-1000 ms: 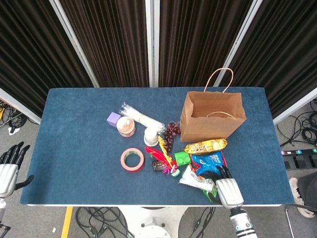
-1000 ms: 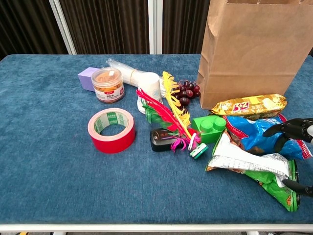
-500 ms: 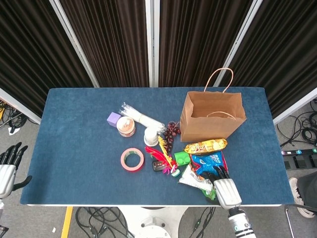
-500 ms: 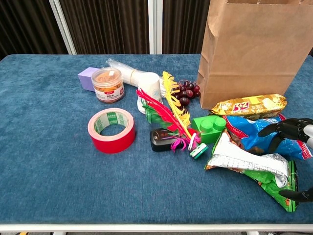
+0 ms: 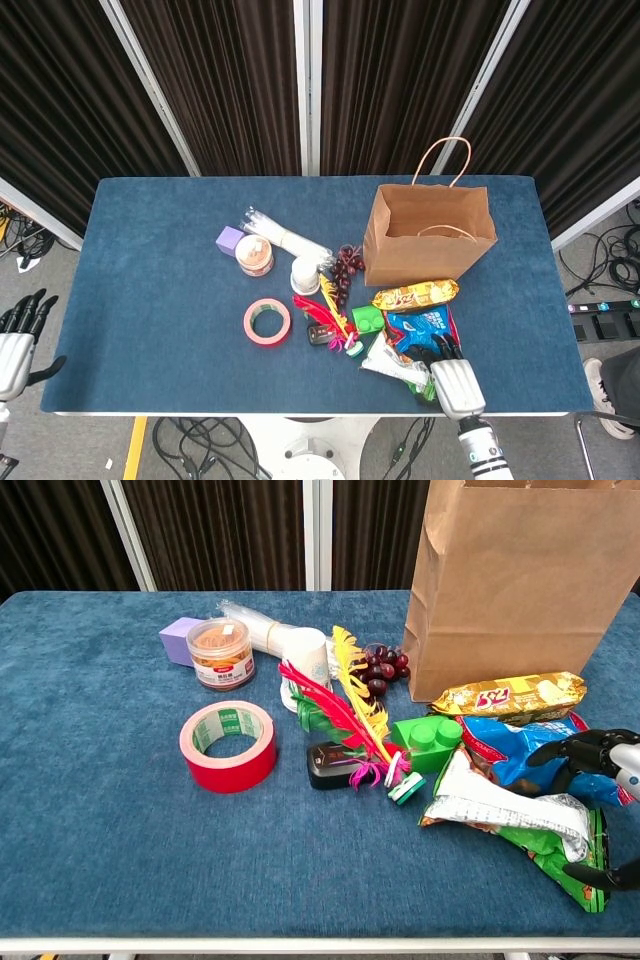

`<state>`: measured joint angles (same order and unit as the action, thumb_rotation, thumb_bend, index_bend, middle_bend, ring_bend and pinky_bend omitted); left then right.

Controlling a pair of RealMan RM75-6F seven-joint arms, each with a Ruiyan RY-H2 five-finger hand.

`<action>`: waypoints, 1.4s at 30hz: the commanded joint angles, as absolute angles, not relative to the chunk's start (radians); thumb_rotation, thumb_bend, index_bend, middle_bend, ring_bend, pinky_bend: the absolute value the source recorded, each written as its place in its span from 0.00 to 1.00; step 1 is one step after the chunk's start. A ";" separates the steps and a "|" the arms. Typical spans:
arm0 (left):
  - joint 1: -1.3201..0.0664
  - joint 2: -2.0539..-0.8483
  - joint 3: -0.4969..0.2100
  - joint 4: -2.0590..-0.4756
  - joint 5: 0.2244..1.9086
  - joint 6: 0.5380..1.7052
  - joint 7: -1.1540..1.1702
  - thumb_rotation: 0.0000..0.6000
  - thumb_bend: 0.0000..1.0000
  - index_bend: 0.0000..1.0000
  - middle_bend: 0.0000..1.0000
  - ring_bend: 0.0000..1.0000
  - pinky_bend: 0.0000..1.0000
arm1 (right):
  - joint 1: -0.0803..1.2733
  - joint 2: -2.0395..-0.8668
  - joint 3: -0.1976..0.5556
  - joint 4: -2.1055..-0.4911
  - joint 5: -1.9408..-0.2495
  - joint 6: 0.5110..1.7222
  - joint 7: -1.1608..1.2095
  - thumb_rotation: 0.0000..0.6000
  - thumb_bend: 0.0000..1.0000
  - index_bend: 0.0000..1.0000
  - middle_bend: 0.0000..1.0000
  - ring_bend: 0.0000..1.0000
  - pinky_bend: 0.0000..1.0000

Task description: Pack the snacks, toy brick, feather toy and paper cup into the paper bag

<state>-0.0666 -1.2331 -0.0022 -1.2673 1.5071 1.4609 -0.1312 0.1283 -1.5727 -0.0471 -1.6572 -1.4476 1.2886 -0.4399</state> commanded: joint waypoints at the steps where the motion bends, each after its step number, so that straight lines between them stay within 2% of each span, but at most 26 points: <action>1: -0.065 -1.240 0.001 -1.260 1.509 1.460 -0.132 1.00 0.26 0.10 0.08 0.02 0.17 | 0.126 -1.588 -0.044 -1.639 -1.441 1.295 -0.456 1.00 0.13 0.22 0.38 0.10 0.00; 8: -0.065 -1.245 0.001 -1.254 1.509 1.457 -0.137 1.00 0.26 0.10 0.08 0.02 0.17 | 0.118 -1.603 -0.043 -1.620 -1.447 1.319 -0.464 1.00 0.24 0.22 0.40 0.13 0.00; 16: -0.067 -1.240 -0.001 -1.265 1.514 1.462 -0.138 1.00 0.26 0.10 0.08 0.02 0.17 | 0.105 -1.592 -0.053 -1.622 -1.506 1.373 -0.426 1.00 0.35 0.22 0.50 0.20 0.00; 23: -0.068 -1.235 -0.003 -1.279 1.516 1.467 -0.131 1.00 0.26 0.10 0.08 0.02 0.17 | 0.095 -1.557 -0.079 -1.651 -1.559 1.400 -0.403 1.00 0.37 0.24 0.52 0.20 0.00; 27: -0.070 -1.229 -0.005 -1.292 1.517 1.468 -0.128 1.00 0.26 0.10 0.08 0.02 0.17 | 0.086 -1.532 -0.095 -1.665 -1.626 1.447 -0.394 1.00 0.40 0.37 0.54 0.24 0.03; 31: -0.071 -1.224 -0.005 -1.306 1.523 1.472 -0.119 1.00 0.26 0.10 0.08 0.02 0.17 | 0.076 -1.515 -0.093 -1.662 -1.673 1.493 -0.375 1.00 0.41 0.55 0.61 0.32 0.20; 36: -0.072 -1.221 -0.006 -1.317 1.524 1.475 -0.111 1.00 0.26 0.10 0.08 0.02 0.17 | 0.077 -1.501 -0.078 -1.661 -1.673 1.498 -0.354 1.00 0.43 0.63 0.66 0.40 0.30; 42: -0.073 -1.220 -0.008 -1.318 1.521 1.474 -0.110 1.00 0.26 0.10 0.08 0.02 0.17 | 0.081 -1.495 -0.071 -1.665 -1.680 1.491 -0.341 1.00 0.44 0.65 0.67 0.43 0.34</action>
